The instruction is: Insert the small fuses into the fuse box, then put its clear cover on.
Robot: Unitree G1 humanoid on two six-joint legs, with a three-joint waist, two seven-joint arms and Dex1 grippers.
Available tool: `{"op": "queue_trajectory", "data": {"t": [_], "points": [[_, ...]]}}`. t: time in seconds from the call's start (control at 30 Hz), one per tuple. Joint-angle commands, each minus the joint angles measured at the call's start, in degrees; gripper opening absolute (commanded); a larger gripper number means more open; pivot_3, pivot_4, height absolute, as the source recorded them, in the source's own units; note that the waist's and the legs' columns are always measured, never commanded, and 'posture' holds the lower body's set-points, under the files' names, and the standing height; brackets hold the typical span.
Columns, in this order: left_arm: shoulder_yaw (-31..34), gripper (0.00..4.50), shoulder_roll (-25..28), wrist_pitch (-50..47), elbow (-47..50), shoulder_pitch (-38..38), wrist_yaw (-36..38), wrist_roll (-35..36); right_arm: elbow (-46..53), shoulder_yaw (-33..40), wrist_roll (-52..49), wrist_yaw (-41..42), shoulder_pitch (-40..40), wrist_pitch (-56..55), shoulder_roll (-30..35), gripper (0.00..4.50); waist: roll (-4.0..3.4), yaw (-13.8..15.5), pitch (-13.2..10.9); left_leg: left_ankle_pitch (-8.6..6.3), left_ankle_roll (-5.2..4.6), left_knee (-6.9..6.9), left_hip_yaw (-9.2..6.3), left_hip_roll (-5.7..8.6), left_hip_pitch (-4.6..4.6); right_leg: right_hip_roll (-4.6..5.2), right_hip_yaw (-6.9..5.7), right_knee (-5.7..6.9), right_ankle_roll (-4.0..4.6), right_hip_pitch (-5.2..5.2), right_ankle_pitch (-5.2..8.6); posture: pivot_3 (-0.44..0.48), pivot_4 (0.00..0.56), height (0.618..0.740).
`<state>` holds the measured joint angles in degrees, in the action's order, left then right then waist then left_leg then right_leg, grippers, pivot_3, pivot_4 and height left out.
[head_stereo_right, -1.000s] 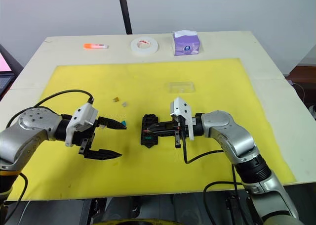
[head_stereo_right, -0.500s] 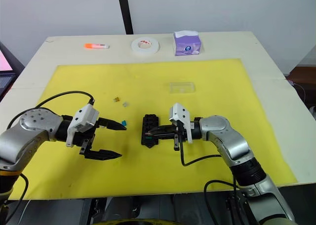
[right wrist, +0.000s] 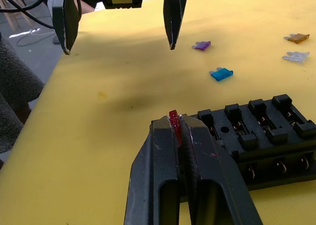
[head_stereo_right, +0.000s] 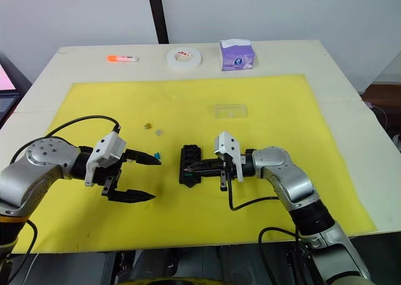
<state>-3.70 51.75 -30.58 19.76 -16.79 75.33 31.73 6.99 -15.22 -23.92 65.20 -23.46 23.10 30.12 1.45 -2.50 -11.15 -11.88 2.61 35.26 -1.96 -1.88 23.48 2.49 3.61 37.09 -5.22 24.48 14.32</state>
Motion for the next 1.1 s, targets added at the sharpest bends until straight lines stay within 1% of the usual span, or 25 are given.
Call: {"op": "queue_trajectory", "data": {"t": [0.03, 0.37, 0.7, 1.1], "points": [[-0.2, 4.49, 0.1, 0.3, 0.5, -0.6, 0.1, -0.2, 0.7, 1.1, -1.2, 0.1, -0.4, 0.5, -0.8, 0.0, 0.0, 0.0, 0.0, 0.0, 0.0, 0.0, 0.0, 0.0, 0.0, 0.0, 0.0, 0.0, 0.0, 0.0, 0.0, 0.0, 0.15, 0.74], [-0.6, 4.49, -0.1, 0.5, 0.1, -1.0, 0.3, -0.4, 0.7, 1.8, -1.2, -0.2, -0.9, 1.0, -1.2, 0.0, 0.0, 0.0, 0.0, 0.0, 0.0, 0.01, 0.0, 0.0, 0.0, 0.0, 0.0, 0.01, 0.0, 0.0, -0.01, 0.0, 0.15, 0.74], [-0.6, 4.49, 0.2, 0.7, 0.1, -0.6, 0.8, -0.9, 2.8, 2.8, -3.7, 0.1, -0.1, 3.4, -0.9, 0.0, 0.0, 0.0, 0.0, 0.0, 0.0, 0.01, 0.0, 0.0, 0.0, 0.0, 0.0, 0.02, -0.01, -0.01, -0.01, 0.0, 0.15, 0.74], [-0.9, 4.49, -0.2, 0.9, -0.1, -0.9, 0.7, -1.3, 0.3, 2.3, -1.8, 0.0, -0.3, 1.6, -1.3, 0.0, 0.0, 0.0, 0.0, 0.0, 0.0, 0.02, 0.0, 0.0, 0.0, 0.0, 0.0, 0.03, -0.01, -0.01, -0.01, 0.0, 0.15, 0.74]]}}
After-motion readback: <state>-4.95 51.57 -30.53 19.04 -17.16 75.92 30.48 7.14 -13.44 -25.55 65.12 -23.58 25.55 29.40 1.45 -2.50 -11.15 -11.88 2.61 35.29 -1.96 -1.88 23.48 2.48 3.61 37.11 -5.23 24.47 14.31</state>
